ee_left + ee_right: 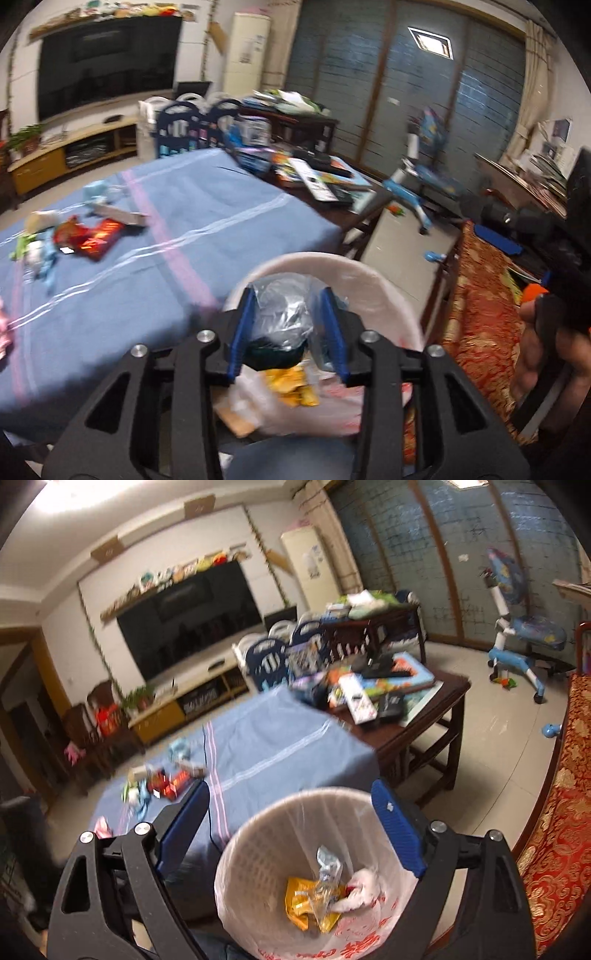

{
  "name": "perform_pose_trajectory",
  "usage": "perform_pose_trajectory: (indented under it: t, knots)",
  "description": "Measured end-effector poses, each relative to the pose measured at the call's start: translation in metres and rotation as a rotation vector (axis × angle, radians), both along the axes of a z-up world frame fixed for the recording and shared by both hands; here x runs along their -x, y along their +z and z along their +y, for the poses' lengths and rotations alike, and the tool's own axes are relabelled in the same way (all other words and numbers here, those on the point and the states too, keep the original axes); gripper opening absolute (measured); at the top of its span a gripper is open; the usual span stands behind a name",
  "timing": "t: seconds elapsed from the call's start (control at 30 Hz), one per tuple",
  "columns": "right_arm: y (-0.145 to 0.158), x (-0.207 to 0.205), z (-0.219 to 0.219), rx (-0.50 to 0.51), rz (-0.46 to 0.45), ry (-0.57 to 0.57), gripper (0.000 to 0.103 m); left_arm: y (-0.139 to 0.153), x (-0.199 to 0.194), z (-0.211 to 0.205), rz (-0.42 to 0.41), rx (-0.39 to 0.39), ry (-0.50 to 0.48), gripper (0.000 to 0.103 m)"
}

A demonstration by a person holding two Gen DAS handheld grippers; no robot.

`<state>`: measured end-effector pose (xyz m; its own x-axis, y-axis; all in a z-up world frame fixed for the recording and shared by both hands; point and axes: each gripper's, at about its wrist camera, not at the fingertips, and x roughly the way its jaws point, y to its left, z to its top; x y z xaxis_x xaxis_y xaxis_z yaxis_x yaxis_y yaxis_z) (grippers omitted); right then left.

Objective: Collect trash
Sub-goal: 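Drop the clear wrapper into the wastebasket with the right tool while the left tool drops the grey bag, then move both tools back over the table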

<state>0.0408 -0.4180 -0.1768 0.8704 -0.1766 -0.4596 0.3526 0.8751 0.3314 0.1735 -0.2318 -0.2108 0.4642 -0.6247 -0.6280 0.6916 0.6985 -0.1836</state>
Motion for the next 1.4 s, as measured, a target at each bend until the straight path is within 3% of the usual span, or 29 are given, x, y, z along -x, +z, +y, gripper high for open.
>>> perform_pose_trajectory:
  t: [0.03,0.07,0.1,0.2,0.3,0.43,0.57,0.67,0.77,0.87,0.97,1.23,1.4]
  knots:
    - [0.005,0.006,0.0,0.011,-0.028,-0.015,0.088,-0.005,-0.001,-0.016,0.017,-0.018,-0.013,0.068]
    - [0.008,0.009,0.001,0.019,-0.043,-0.021,0.089,-0.013,-0.005,-0.03,0.041,-0.054,-0.016,0.097]
    - [0.009,0.012,0.003,0.027,-0.049,-0.02,0.09,-0.022,-0.008,-0.036,0.058,-0.087,-0.006,0.099]
    - [0.004,0.009,0.013,0.036,-0.027,0.019,0.091,-0.034,-0.009,-0.017,0.099,-0.073,0.029,0.099]
    - [-0.011,0.001,0.034,0.043,0.007,0.073,0.091,-0.027,-0.004,0.04,0.043,-0.042,0.142,0.099]
    - [-0.032,-0.027,0.087,0.024,0.056,0.211,0.091,-0.011,0.011,0.136,-0.092,-0.077,0.366,0.1]
    - [-0.032,-0.054,0.148,0.04,0.034,0.351,0.091,0.007,0.027,0.233,-0.233,-0.115,0.648,0.1]
    - [-0.033,-0.072,0.19,0.064,-0.011,0.437,0.091,0.007,0.035,0.277,-0.276,-0.071,0.771,0.1]
    - [-0.043,-0.084,0.223,0.111,-0.009,0.49,0.091,-0.006,0.034,0.291,-0.228,-0.057,0.824,0.1]
    - [-0.043,-0.088,0.238,0.161,0.019,0.502,0.091,-0.004,0.037,0.281,-0.268,-0.09,0.811,0.1]
    - [-0.042,-0.084,0.233,0.141,0.005,0.499,0.097,-0.004,0.031,0.27,-0.259,-0.131,0.785,0.1]
    - [-0.052,-0.093,0.212,0.058,0.04,0.472,0.098,-0.012,0.029,0.263,-0.25,-0.171,0.77,0.1]
    - [-0.053,-0.094,0.214,0.069,0.044,0.476,0.098,-0.02,0.004,0.275,-0.161,-0.173,0.805,0.1]
